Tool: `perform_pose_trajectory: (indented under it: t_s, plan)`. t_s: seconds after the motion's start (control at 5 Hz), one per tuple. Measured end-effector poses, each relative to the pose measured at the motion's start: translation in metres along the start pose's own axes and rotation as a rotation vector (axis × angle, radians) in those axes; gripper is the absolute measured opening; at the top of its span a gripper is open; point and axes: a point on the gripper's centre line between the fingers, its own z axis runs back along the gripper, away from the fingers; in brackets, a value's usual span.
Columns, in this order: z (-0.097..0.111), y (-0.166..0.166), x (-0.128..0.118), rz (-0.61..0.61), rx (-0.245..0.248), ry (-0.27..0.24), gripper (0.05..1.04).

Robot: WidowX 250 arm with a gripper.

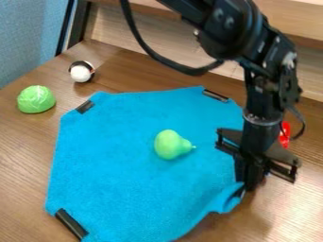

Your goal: Fold the cloth from right to left

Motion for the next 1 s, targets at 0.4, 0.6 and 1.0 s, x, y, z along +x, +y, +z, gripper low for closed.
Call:
perform_pose_trajectory:
  t_s: [0.4,0.6,1.0]
  plan:
    - [0.039,0.045,0.01,0.087,-0.037,-0.078,0.068]
    - [0.047,0.066,0.011,0.123,-0.047,-0.086,0.068]
    - [0.075,0.11,0.009,0.207,-0.042,-0.134,0.068]
